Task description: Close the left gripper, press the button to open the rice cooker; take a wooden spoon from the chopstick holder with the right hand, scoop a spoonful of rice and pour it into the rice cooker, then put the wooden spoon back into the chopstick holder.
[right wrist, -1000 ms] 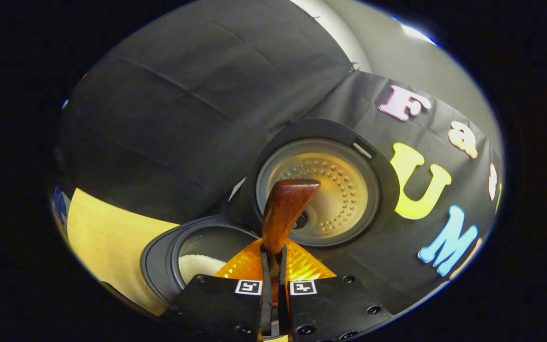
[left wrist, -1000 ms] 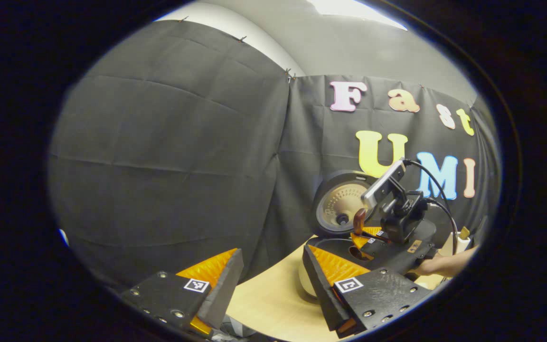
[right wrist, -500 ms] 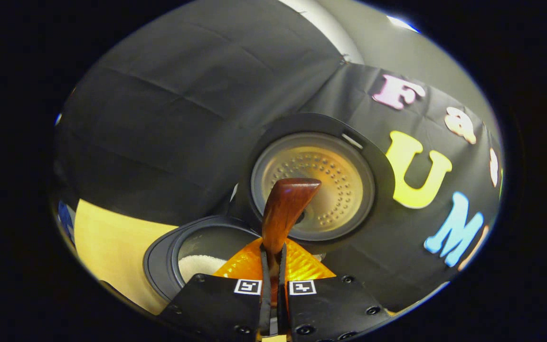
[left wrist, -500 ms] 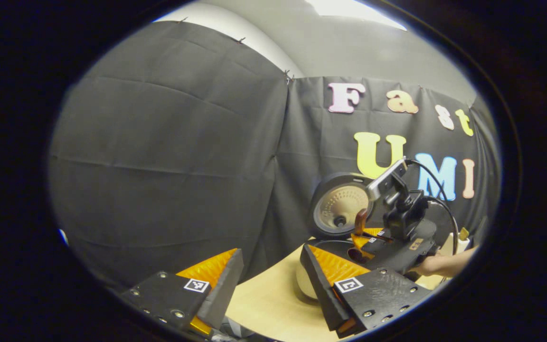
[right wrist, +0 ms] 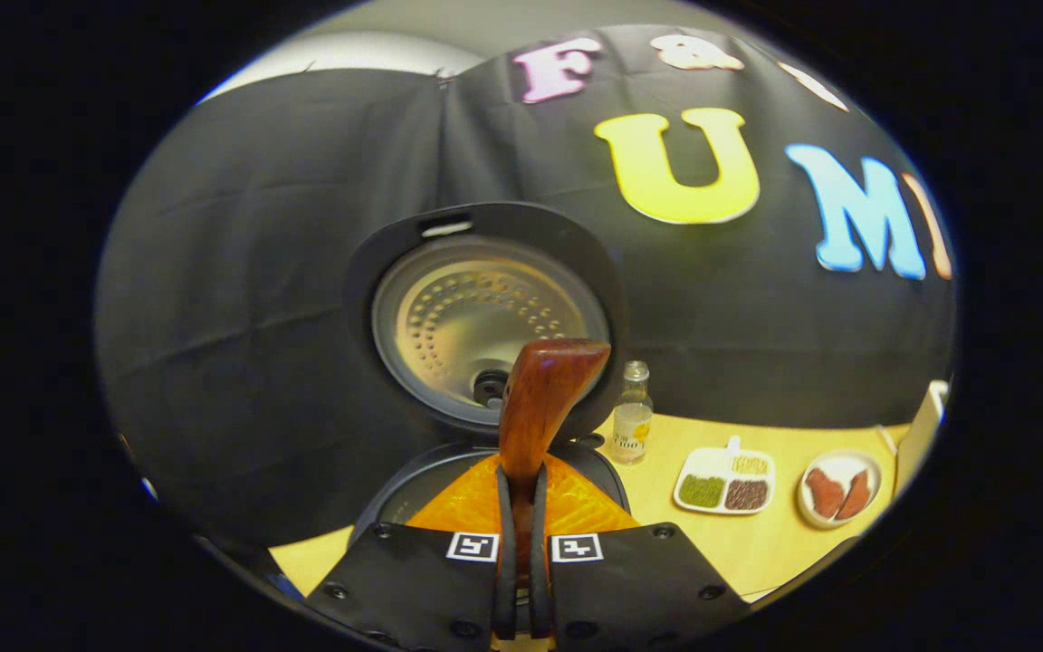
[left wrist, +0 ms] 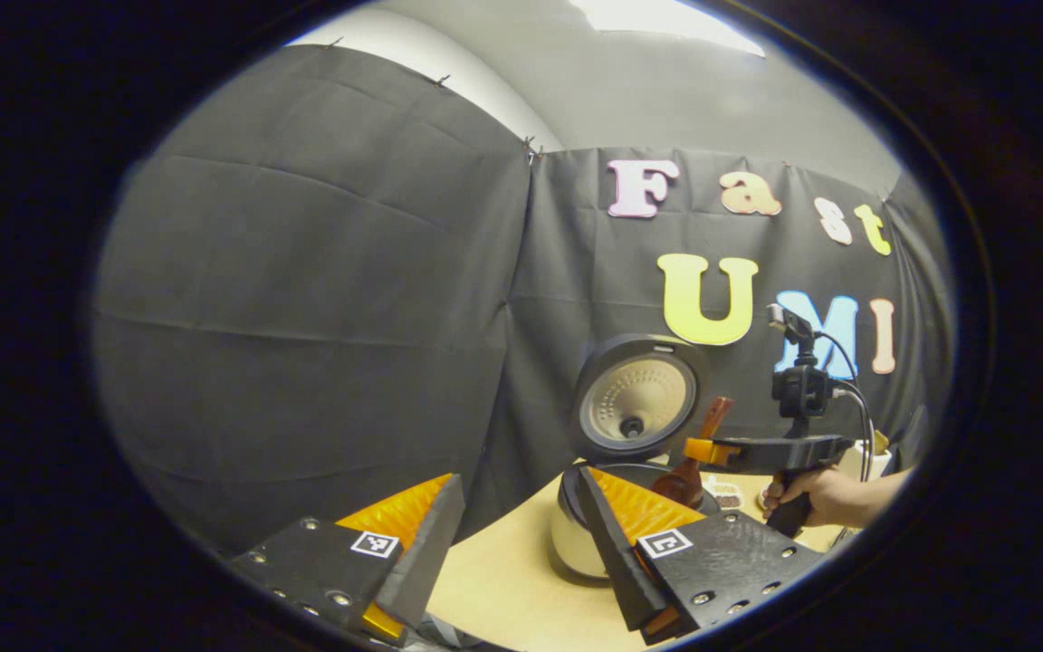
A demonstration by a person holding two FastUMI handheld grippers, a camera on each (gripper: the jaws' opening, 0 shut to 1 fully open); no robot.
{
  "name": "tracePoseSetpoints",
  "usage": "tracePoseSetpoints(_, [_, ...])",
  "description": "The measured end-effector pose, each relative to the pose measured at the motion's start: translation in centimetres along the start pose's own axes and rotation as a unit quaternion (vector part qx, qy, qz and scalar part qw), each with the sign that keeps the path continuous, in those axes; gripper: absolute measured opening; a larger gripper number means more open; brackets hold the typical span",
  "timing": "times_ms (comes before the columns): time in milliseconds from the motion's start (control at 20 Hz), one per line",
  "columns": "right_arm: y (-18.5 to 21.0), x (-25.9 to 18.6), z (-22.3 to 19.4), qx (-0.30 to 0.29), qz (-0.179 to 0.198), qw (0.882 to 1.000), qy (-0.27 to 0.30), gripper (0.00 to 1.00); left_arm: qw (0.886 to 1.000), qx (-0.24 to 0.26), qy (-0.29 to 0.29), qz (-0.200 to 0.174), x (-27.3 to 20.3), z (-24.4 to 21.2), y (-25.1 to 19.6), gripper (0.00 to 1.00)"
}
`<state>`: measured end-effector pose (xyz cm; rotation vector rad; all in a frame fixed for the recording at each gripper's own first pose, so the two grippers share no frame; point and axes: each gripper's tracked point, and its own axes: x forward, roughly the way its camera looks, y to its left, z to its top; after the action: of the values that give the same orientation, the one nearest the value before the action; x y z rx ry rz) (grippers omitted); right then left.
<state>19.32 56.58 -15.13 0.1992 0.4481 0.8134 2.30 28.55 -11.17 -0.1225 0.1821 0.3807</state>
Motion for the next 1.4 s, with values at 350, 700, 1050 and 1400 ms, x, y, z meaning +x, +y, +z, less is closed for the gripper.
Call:
tracePoseSetpoints(350, [-4.2,-2.7,3.5,0.173,-0.015,0.984,-0.030,0.07,0.999,0.007,-0.010,-0.031,0.9,1.3,-2.6,0.78])
tracePoseSetpoints(700, [-9.7,-7.4,6.4,0.213,-0.052,0.973,-0.073,0.07,0.997,0.007,-0.018,-0.077,2.3,2.0,-7.0,0.82])
tracePoseSetpoints(1050, [-16.4,-13.6,7.1,0.198,-0.119,0.967,-0.109,0.07,0.992,0.005,-0.025,-0.123,3.1,2.5,-11.9,0.78])
tracePoseSetpoints(1400, [-22.9,-20.9,7.2,0.203,-0.188,0.951,-0.138,0.03,0.985,0.004,-0.030,-0.168,3.1,2.9,-16.9,0.79])
